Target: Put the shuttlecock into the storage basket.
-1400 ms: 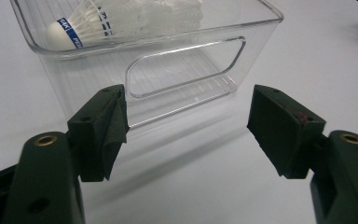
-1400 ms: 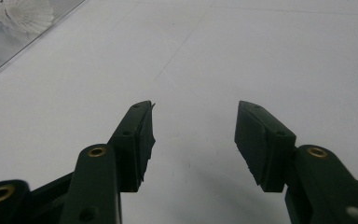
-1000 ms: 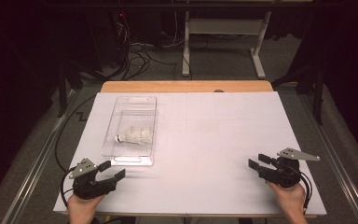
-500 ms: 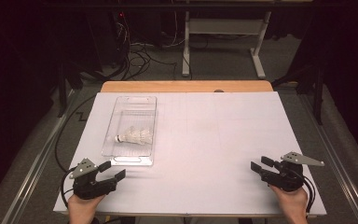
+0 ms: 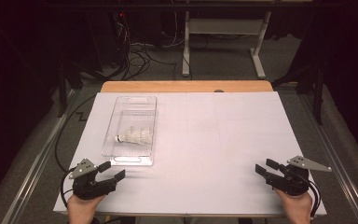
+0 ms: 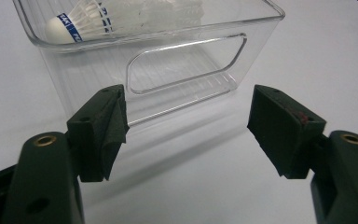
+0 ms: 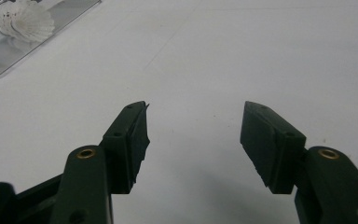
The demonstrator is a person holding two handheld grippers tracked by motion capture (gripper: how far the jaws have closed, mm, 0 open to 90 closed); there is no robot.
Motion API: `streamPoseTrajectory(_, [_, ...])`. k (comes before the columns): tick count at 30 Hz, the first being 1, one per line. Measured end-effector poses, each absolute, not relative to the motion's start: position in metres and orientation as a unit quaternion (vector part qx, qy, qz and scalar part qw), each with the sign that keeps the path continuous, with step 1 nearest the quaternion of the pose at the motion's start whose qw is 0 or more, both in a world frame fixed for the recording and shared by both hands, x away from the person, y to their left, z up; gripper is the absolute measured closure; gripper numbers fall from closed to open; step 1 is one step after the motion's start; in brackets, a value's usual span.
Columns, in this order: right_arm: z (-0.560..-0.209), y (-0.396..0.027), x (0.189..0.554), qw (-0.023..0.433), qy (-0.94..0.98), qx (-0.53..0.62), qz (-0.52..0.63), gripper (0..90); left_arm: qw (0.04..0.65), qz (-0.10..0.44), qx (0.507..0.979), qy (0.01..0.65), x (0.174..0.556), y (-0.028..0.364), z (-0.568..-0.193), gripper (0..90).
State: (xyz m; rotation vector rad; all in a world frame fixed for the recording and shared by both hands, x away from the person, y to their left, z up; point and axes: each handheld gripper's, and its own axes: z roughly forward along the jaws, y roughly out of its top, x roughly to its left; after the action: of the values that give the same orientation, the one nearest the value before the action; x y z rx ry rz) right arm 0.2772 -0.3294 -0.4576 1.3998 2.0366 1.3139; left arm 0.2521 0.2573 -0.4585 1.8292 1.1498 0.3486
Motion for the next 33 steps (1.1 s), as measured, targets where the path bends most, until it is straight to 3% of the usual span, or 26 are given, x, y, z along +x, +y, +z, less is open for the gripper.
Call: streamPoseTrajectory(33, [-0.4596,-0.3337,0.2717,0.169,0.713,0.495,0.467,41.5,0.457,0.135,0.744,0.468,0.2522,0.2581,-0.4594,28.8])
